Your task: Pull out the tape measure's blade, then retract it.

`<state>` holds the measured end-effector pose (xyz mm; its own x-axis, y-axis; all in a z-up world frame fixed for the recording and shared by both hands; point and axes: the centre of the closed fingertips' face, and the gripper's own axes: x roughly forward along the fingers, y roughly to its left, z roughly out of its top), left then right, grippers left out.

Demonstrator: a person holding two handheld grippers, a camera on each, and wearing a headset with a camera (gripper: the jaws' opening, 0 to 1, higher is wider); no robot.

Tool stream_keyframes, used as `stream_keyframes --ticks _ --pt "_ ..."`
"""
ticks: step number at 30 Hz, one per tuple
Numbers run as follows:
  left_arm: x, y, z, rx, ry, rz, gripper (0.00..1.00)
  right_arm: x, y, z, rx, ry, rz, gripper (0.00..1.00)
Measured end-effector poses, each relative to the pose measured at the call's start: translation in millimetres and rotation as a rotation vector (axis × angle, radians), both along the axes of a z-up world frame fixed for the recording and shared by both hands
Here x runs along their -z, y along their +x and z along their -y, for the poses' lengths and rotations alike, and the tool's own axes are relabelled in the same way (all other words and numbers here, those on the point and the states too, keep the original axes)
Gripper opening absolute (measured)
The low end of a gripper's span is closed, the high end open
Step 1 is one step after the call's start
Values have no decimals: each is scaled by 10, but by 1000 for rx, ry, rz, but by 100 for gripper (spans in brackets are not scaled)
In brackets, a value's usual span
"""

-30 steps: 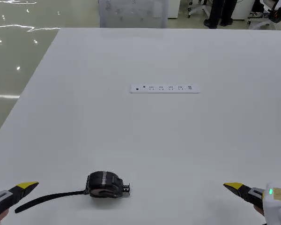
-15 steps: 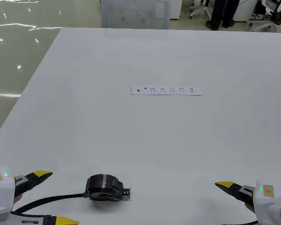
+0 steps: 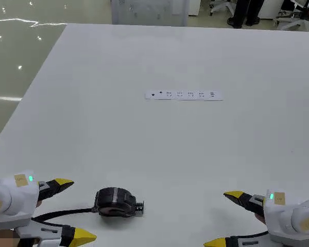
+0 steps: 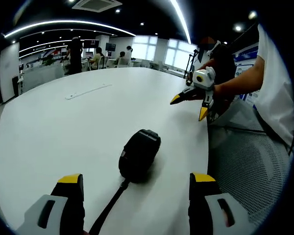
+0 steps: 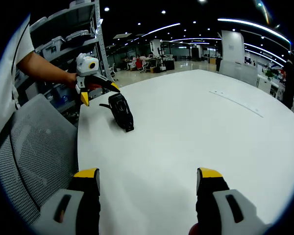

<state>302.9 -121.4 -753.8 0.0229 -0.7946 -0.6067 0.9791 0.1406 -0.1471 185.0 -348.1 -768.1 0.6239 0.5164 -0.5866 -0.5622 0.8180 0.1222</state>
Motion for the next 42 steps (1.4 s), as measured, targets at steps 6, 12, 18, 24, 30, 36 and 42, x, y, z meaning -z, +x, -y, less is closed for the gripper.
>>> stream_keyframes --ticks 6,12,18,24,30,36,42 --pt "43 20 37 44 18 15 78 46 10 -85 -20 3 -13 81" --pt "92 52 106 75 25 25 71 67 22 -104 -24 9 -23 81" --pt "112 54 196 113 27 19 62 81 27 -121 -26 12 -29 80" --pt "146 60 283 138 28 20 59 91 34 -143 -29 16 -34 79" --pt "177 46 349 165 30 25 55 83 46 -169 -32 15 -32 78" --pt "208 22 403 191 32 30 50 76 42 -181 -32 16 -33 78" --pt "219 18 432 204 33 23 46 81 26 -192 -36 16 -39 77"
